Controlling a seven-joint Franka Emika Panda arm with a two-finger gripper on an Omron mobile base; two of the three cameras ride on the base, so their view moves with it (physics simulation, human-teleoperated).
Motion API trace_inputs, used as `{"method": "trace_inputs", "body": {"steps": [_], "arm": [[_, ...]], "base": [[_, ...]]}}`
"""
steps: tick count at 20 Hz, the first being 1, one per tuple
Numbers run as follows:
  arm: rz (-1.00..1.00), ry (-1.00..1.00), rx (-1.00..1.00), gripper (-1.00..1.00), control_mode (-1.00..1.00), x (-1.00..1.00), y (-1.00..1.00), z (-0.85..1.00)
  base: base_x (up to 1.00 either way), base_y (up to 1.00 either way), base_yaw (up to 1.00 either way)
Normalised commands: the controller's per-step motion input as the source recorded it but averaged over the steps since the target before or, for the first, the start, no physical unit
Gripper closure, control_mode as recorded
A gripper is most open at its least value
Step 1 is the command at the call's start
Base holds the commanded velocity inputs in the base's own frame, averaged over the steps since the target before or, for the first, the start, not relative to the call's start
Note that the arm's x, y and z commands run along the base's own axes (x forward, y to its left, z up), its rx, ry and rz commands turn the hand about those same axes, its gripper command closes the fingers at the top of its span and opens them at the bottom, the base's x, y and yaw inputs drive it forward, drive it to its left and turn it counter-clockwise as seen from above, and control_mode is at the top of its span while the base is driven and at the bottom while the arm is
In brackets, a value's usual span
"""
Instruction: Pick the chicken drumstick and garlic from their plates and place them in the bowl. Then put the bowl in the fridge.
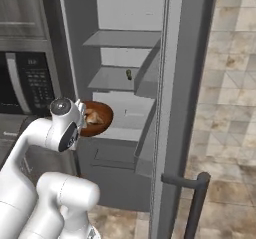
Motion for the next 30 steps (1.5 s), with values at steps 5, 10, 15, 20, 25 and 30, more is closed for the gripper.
{"method": "trace_inputs", "body": {"steps": [5,10,15,20,25,30], "arm": [[0.00,0.00,0.00,1.00,1.00,0.00,0.00,0.00],[0.00,0.00,0.00,1.00,1.00,0.00,0.00,0.00],[0.00,0.00,0.00,1.00,1.00,0.00,0.00,0.00],[0.00,0.00,0.00,1.00,1.00,0.00,0.00,0.00],[0.00,0.00,0.00,1.00,1.00,0.00,0.00,0.00],[0.00,0.00,0.00,1.00,1.00,0.00,0.00,0.00]], "base": [[0.54,-0.01,0.00],[0.38,-0.02,0.00],[0.27,-0.01,0.00],[0.32,-0.11,0.04],[0.44,-0.09,0.00],[0.45,-0.09,0.00]]}}
